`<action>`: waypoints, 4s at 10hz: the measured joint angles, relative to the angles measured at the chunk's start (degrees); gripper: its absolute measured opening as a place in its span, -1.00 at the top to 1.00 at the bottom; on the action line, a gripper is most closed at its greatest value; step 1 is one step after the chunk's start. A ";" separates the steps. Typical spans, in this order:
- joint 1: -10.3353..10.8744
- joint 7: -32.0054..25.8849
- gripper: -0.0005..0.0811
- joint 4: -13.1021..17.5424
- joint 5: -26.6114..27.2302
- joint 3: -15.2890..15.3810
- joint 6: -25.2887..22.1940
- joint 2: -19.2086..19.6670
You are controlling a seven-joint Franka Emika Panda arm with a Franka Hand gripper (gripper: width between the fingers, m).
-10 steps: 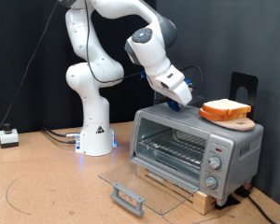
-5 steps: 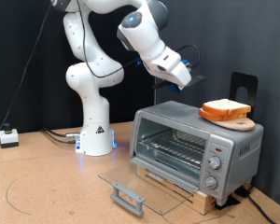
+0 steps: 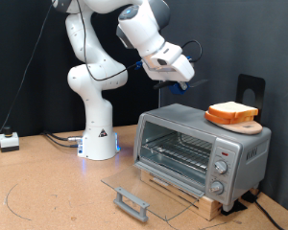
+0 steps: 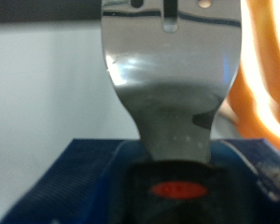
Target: Make a piece of toast with the oven
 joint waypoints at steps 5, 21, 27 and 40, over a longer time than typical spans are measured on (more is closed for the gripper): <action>-5.27 -4.66 0.01 2.86 -9.93 -3.50 -5.03 1.74; -19.58 2.41 0.01 2.05 -17.01 -6.10 4.72 9.01; -18.54 7.11 0.01 7.23 -16.91 -5.15 -1.56 14.88; -10.55 4.83 0.01 8.00 -5.21 -0.10 2.81 19.57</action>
